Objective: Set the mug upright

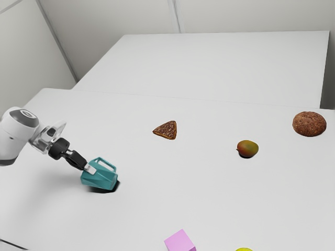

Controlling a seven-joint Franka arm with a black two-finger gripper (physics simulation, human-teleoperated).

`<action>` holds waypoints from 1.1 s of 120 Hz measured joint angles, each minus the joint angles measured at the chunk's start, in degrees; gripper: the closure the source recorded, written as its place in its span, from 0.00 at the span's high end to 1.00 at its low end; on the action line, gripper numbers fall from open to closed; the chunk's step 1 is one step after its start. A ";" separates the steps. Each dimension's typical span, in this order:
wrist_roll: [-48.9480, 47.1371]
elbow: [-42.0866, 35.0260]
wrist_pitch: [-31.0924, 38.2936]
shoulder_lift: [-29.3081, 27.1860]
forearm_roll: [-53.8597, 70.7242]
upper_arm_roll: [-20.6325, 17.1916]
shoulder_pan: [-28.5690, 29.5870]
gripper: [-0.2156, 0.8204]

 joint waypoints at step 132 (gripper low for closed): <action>-21.05 -2.61 28.89 -10.39 35.98 -25.07 -1.09 0.03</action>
